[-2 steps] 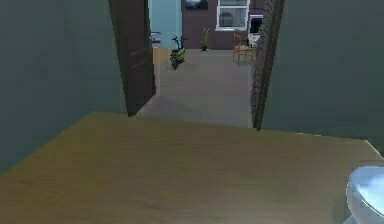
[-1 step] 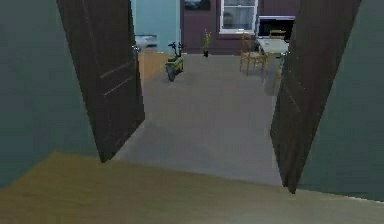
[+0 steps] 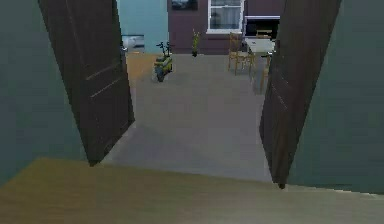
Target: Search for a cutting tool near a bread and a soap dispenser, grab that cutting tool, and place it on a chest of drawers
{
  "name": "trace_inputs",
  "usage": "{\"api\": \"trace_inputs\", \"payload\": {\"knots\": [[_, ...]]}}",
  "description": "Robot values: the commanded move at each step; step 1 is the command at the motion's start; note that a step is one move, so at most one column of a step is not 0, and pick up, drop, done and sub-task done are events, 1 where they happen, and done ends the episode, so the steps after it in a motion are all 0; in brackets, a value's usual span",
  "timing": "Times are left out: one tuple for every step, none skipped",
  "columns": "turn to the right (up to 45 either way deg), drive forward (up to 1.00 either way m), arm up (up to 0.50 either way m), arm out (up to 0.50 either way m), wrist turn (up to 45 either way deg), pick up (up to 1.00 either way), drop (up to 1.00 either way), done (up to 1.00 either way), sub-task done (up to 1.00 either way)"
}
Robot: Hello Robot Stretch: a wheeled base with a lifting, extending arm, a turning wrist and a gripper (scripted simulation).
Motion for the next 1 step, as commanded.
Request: {"api": "trace_inputs", "payload": {"knots": [[0.0, 1.00, 0.00, 0.00, 0.0, 0.00, 0.00, 0.00, 0.00]]}}
